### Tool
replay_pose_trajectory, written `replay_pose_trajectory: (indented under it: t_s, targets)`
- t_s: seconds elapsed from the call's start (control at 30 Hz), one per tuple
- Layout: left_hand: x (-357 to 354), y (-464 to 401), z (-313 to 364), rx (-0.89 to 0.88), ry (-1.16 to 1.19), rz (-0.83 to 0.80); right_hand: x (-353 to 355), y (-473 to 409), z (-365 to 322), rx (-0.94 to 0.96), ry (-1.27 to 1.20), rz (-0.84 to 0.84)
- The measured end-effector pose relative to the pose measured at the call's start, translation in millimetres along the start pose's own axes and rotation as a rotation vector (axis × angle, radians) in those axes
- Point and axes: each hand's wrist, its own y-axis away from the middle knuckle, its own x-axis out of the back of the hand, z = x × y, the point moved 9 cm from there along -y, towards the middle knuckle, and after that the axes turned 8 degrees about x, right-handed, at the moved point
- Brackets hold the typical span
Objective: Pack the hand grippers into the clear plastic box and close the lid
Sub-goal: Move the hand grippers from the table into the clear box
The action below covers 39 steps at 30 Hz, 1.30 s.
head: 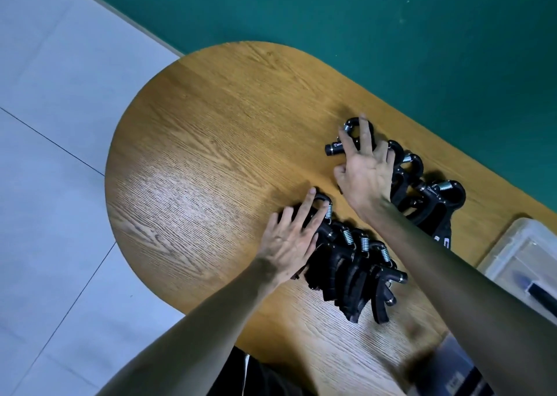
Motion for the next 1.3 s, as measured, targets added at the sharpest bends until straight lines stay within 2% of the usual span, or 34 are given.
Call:
replay_pose_trajectory:
  t_s: [0.23,0.43,0.6,0.83,0.93,1.13,1.3]
  targets:
    - [14.2,11.9,-5.4,0.051,0.01,-0.132,29.5,58.5,8.0,-0.074,-0.045,0.021]
    - [42.6,25.2,5.2,0.087,0.05,-0.117,54.2,123.9,29.8,-0.2,-0.103,0.057]
    - [75.3,37.9,27.4,0.118,0.02,-0.014,92.5,176.0,34.0,-0.279,-0.133,0.189]
    - [118.7,66.4,84.6,0.091,-0.054,0.003,122.3,244.9,38.5,-0.324,-0.152,0.233]
    - [139.7,81.0,110.0,0.069,-0.095,0.059,133.9,270.8,39.2,-0.331,-0.161,0.259]
    - [148.8,103.1,147.1,0.044,-0.094,0.275,150.3,321.6,57.1,-0.369,-0.242,0.292]
    - [145.4,132.0,205.6,0.078,-0.134,0.3,155.0,371.7,94.2,-0.388,-0.263,0.3]
